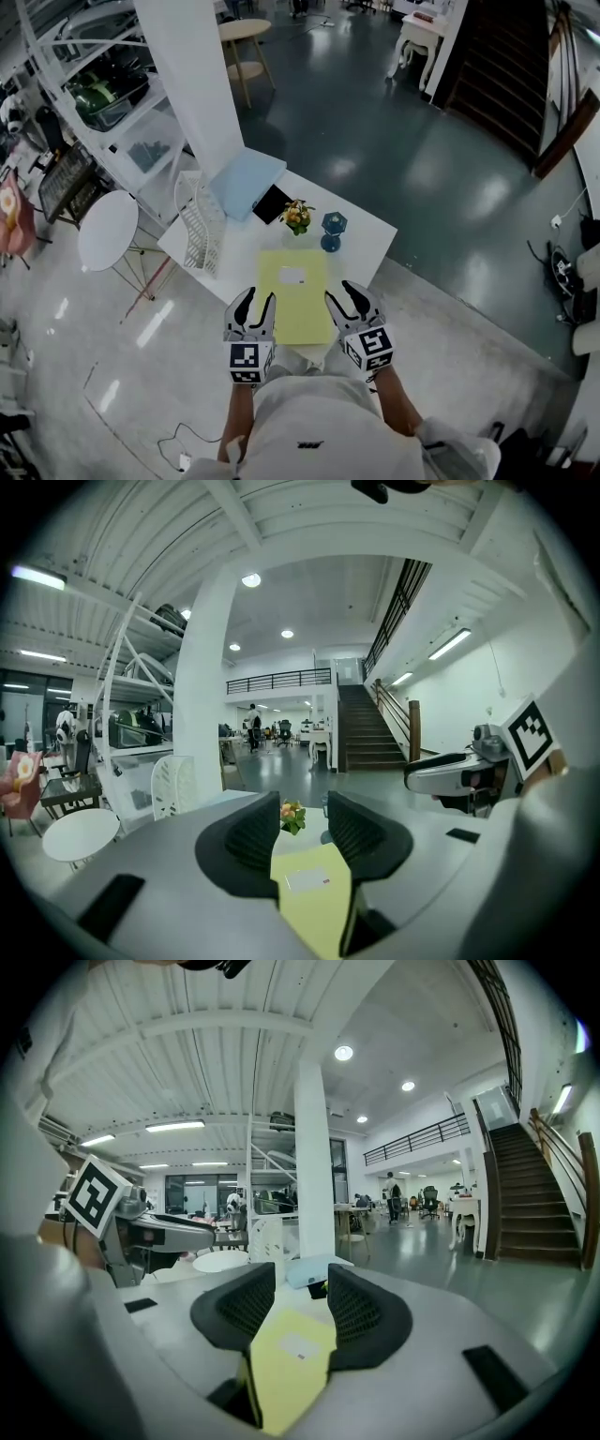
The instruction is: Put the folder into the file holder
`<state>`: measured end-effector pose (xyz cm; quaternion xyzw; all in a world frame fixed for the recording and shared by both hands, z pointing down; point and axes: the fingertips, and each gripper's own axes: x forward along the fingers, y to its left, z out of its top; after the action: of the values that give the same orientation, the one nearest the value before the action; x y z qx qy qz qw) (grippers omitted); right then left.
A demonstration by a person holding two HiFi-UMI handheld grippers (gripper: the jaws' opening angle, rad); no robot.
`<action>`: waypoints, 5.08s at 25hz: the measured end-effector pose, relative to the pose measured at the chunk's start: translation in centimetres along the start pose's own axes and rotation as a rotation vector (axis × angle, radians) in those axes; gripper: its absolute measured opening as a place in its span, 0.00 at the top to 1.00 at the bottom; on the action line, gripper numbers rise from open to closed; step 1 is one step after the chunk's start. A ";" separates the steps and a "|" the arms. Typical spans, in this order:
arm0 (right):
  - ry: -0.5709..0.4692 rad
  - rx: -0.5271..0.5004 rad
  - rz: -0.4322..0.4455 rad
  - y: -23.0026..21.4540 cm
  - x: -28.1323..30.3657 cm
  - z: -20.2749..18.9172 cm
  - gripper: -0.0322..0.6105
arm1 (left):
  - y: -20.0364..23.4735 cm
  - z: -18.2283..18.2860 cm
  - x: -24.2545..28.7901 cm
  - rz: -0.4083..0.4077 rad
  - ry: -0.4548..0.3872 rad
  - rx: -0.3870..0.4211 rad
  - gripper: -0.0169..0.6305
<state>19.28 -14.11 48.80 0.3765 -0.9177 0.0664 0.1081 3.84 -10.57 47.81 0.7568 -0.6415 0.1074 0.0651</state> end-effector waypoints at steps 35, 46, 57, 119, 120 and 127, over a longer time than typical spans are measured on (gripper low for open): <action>0.374 0.292 -0.178 -7.4 15.6 -15.9 0.66 | 9.1 -18.9 17.8 -0.214 0.445 -0.283 0.65; 0.517 0.317 -0.140 -8.7 18.6 -21.4 0.58 | 9.2 -25.0 20.2 -0.259 0.586 -0.295 0.53; 0.630 0.390 -0.032 -7.6 20.1 -25.6 0.41 | 8.4 -27.6 20.9 -0.338 0.655 -0.409 0.42; 0.084 0.107 -0.003 -3.6 12.6 -3.9 0.50 | 7.8 -5.7 8.2 -0.252 0.069 -0.077 0.46; 0.083 0.107 -0.006 -3.5 12.3 -4.0 0.50 | 7.7 -5.7 8.1 -0.255 0.065 -0.067 0.47; 0.068 0.111 -0.019 -3.3 11.9 -4.2 0.50 | 8.3 -5.9 8.0 -0.281 0.024 -0.009 0.47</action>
<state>13.98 -23.65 55.94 0.3883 -0.9047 0.1290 0.1186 -3.62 -18.23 55.17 0.8375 -0.5289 0.1033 0.0907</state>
